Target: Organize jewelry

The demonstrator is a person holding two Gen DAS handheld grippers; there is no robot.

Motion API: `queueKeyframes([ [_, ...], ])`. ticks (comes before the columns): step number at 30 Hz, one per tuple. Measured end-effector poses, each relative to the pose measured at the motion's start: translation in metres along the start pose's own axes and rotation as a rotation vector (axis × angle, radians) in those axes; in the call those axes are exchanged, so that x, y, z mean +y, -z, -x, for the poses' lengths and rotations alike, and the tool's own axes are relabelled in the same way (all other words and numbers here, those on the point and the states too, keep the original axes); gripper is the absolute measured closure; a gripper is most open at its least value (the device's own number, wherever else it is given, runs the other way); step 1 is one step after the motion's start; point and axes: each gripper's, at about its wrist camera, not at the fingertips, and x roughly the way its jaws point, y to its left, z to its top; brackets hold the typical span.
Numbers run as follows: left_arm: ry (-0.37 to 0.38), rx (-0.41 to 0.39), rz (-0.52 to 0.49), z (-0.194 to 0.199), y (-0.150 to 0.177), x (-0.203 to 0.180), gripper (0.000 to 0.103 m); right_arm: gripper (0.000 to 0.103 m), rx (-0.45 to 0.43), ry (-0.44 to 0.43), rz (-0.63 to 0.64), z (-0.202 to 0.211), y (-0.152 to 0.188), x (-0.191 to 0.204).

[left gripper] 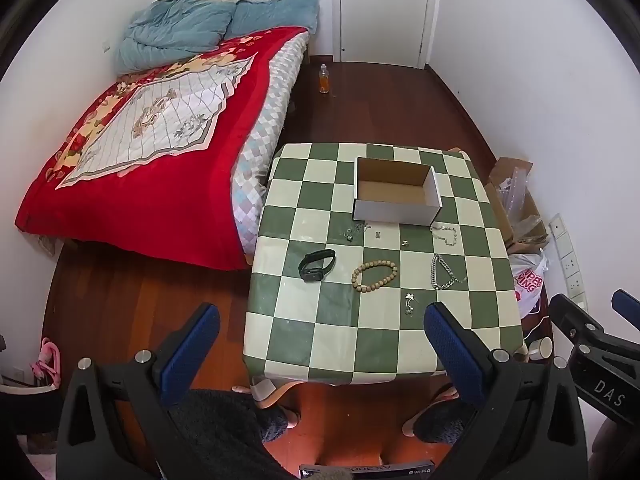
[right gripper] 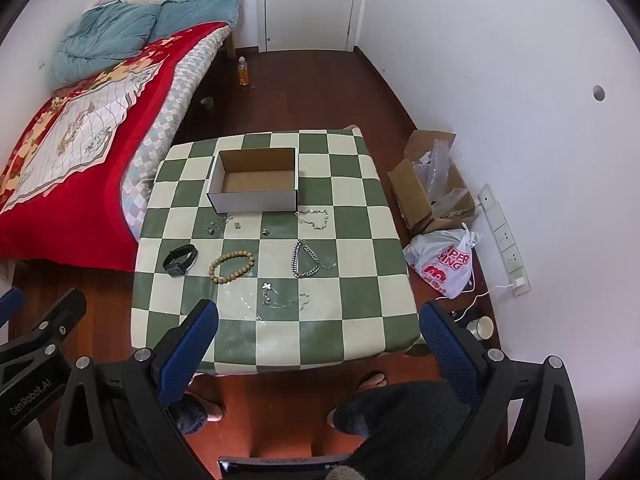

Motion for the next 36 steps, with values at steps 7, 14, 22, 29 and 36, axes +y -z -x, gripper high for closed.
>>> queueKeyframes([
  [7, -0.003, 0.001, 0.019, 0.0, -0.001, 0.0, 0.0, 0.001, 0.001, -0.006, 0.005, 0.003, 0.0, 0.002],
  [14, 0.003, -0.017, 0.006, 0.009, -0.006, -0.006, 0.0, 0.001, -0.006, 0.006, 0.009, 0.004, -0.001, 0.003],
  [22, 0.01, -0.024, 0.006, 0.012, -0.009, -0.002, 0.0, 0.001, -0.013, 0.007, 0.003, 0.011, -0.002, -0.002],
  [29, 0.013, -0.026, 0.006, 0.012, -0.007, -0.001, 0.0, 0.001, -0.013, 0.007, 0.004, 0.011, -0.002, -0.001],
  [36, 0.01, -0.031, 0.001, 0.016, -0.009, -0.005, 0.0, 0.001, -0.018, 0.009, 0.004, 0.014, -0.001, 0.0],
])
